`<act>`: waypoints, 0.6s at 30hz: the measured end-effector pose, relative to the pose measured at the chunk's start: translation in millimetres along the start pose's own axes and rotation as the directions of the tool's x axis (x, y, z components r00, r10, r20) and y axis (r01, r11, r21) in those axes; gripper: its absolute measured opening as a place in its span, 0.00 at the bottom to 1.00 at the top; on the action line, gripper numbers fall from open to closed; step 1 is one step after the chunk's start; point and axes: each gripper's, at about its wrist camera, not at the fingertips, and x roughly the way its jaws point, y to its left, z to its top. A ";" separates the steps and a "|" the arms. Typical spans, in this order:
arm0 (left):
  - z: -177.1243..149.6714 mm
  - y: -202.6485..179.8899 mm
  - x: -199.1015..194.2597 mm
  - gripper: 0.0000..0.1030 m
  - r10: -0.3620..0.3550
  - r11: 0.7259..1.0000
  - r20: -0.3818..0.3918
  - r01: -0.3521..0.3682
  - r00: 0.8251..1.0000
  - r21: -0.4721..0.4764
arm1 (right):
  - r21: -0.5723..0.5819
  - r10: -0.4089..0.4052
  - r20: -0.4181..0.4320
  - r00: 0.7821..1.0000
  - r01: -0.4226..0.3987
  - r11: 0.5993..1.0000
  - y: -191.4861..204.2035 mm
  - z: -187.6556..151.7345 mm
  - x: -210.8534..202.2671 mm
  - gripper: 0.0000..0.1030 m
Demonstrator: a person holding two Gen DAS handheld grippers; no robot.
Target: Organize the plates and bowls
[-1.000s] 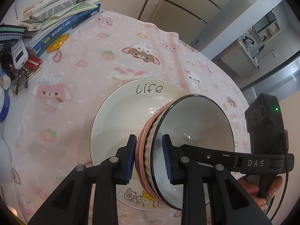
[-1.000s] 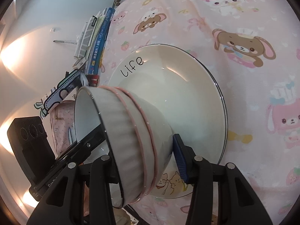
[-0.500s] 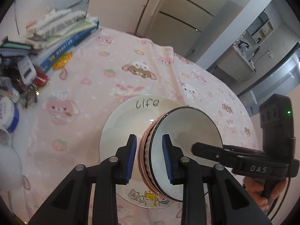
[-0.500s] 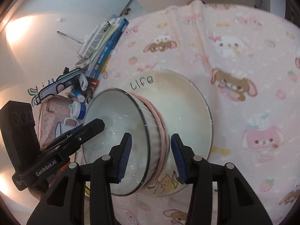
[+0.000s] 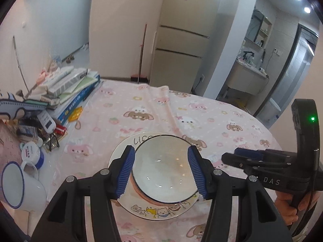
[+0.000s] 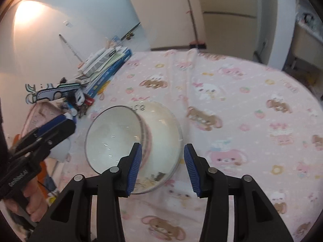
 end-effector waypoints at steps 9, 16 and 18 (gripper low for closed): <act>-16.4 -41.1 -41.2 0.80 -0.012 0.994 0.197 -0.010 0.980 0.112 | 0.015 -0.178 0.181 0.967 0.178 0.984 -16.9 -29.1 -68.2 0.45; -31.7 -63.2 -79.0 0.86 -0.024 0.990 0.398 -0.035 0.917 0.140 | 0.028 -0.265 0.291 0.919 0.269 0.963 -15.8 -56.1 -110.7 0.67; -36.0 -67.0 -89.0 0.88 -0.047 0.990 0.437 -0.018 0.898 0.142 | 0.045 -0.282 0.319 0.905 0.283 0.958 -17.6 -63.0 -122.3 0.70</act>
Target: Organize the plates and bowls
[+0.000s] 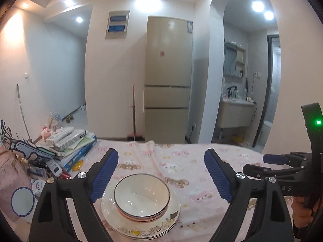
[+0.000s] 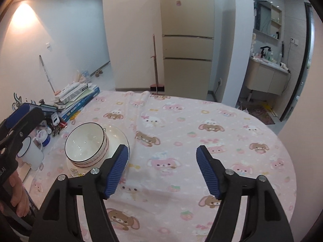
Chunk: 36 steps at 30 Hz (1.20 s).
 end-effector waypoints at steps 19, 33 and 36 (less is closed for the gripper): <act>-66.4 -26.4 -48.0 1.00 -0.022 0.997 0.295 0.000 0.955 0.076 | 0.023 -0.099 0.423 0.901 0.098 0.995 -18.2 -69.4 -65.2 1.00; -143.2 -25.8 4.7 1.00 -0.012 0.999 0.223 0.001 0.975 0.052 | 0.222 -0.229 0.470 0.853 0.137 0.965 -49.6 -128.9 -17.8 1.00; -149.6 -19.4 10.8 1.00 -0.019 0.999 0.202 0.013 0.979 0.034 | 0.183 -0.254 0.502 0.826 0.186 0.965 -40.0 -137.9 -9.7 1.00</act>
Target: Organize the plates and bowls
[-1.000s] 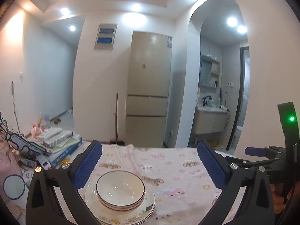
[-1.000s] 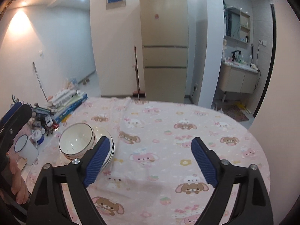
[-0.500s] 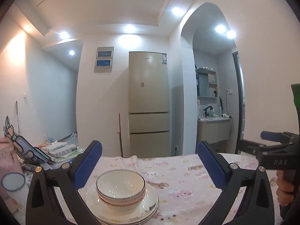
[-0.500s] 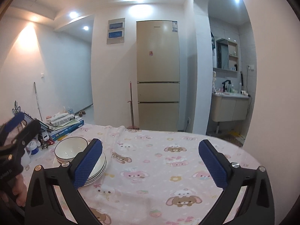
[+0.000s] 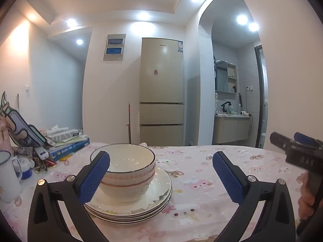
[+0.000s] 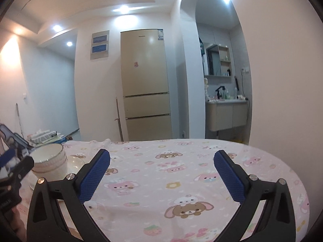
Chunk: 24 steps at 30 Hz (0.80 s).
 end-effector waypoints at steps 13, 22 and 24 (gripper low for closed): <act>-6.1 20.7 25.4 1.00 0.059 0.993 -0.117 -0.070 0.991 -0.094 | -0.047 0.023 -0.061 0.998 -0.026 0.999 10.6 -21.6 10.9 1.00; -14.9 12.2 47.7 1.00 0.064 0.996 -0.234 -0.078 0.970 -0.050 | -0.052 0.001 -0.137 0.991 -0.008 0.999 9.6 -27.7 22.5 1.00; -14.3 8.5 45.2 1.00 0.061 0.997 -0.222 -0.071 0.973 -0.037 | -0.048 -0.002 -0.141 0.990 -0.005 0.999 8.8 -28.0 22.8 1.00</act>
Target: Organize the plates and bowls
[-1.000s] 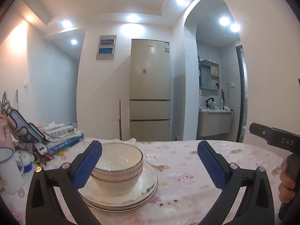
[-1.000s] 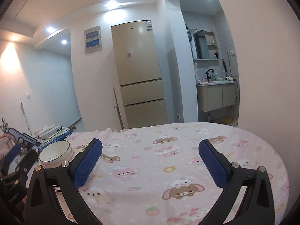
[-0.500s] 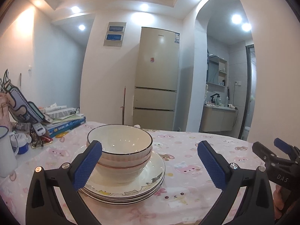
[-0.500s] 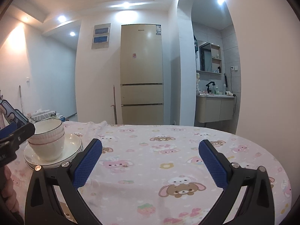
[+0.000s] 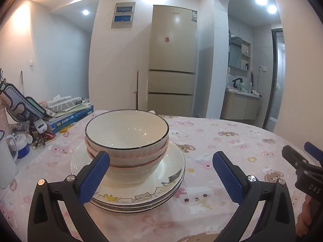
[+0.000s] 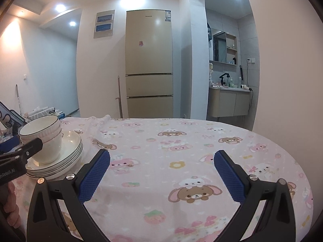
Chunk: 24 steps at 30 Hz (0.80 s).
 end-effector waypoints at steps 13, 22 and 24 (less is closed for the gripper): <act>1.4 -2.0 -1.2 1.00 0.026 1.000 -0.009 -0.026 1.000 -0.003 | 0.002 -0.001 -0.002 1.000 0.001 1.000 -1.1 0.4 1.1 1.00; 1.6 -1.6 -1.3 1.00 0.029 1.000 -0.010 -0.029 1.000 -0.004 | 0.002 0.000 -0.003 1.000 0.000 1.000 -1.3 0.4 0.7 1.00; 1.5 -1.2 -1.3 1.00 0.029 1.000 -0.010 -0.029 1.000 -0.005 | 0.002 0.000 -0.002 1.000 0.000 1.000 -1.3 0.5 0.5 1.00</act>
